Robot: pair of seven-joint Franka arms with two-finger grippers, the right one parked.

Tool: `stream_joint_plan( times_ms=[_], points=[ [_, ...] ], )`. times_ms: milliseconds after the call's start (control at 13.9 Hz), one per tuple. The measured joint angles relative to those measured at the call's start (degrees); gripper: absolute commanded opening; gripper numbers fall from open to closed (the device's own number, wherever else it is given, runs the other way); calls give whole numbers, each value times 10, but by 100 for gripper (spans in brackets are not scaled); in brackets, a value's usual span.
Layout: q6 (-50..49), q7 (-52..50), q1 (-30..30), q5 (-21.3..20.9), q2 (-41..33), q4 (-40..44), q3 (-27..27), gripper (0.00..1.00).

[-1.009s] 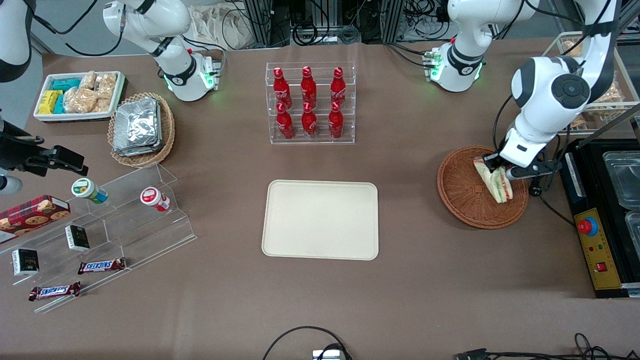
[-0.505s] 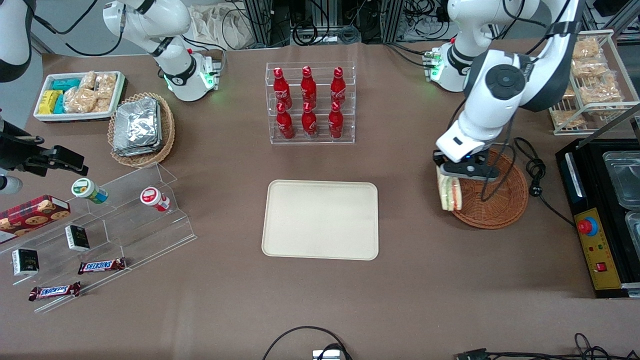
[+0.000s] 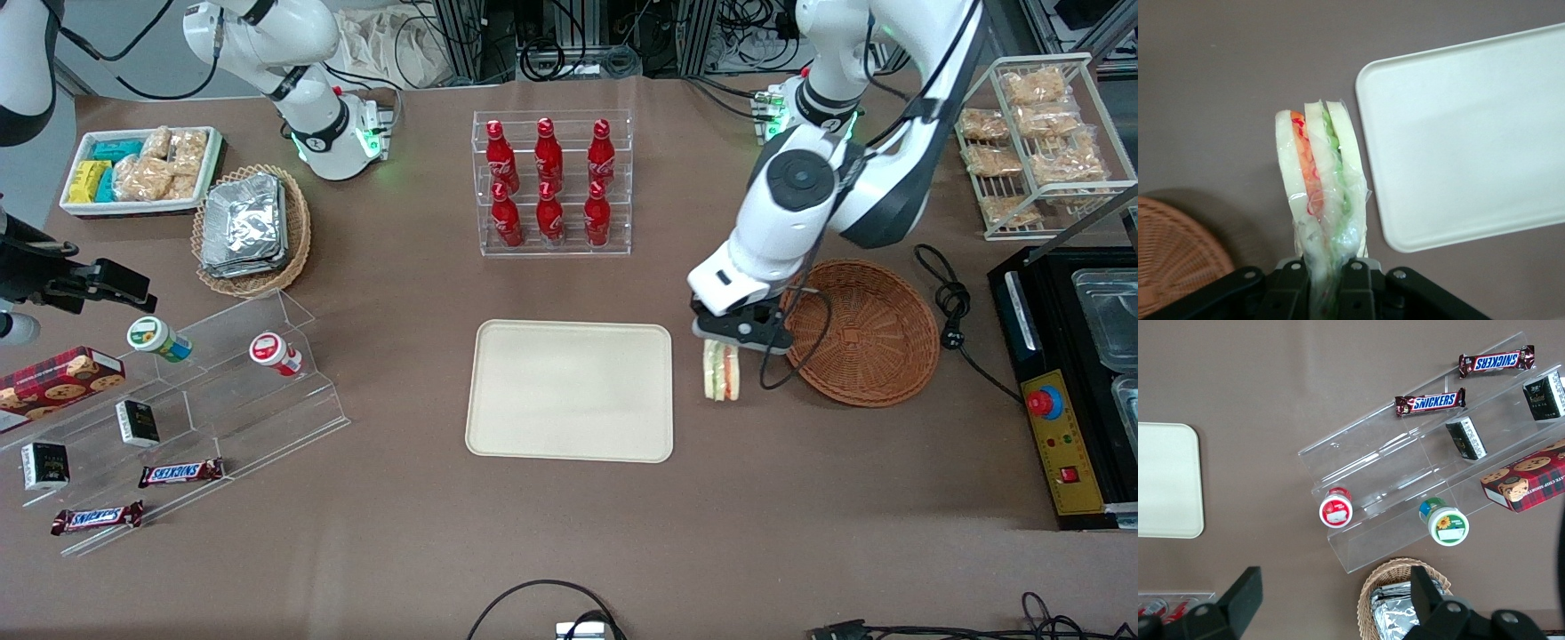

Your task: Place sandwich from basket to tray

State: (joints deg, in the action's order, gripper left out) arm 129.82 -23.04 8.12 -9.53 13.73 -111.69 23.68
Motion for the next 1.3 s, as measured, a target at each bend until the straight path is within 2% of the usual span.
stream_joint_plan(
  times_ms=[288,577,1009,1081,1153,1225,1297],
  points=[
    [0,-91,48,-47,106,90,0,13],
    [0,-114,72,-52,193,163,0,13],
    [3,-150,97,-107,258,190,0,15],
    [3,-151,97,-109,262,190,-1,18],
    [3,-151,97,-109,266,191,-1,25],
    [3,-151,97,-110,268,191,-1,37],
    [3,-151,97,-111,270,191,-1,59]
  ],
)
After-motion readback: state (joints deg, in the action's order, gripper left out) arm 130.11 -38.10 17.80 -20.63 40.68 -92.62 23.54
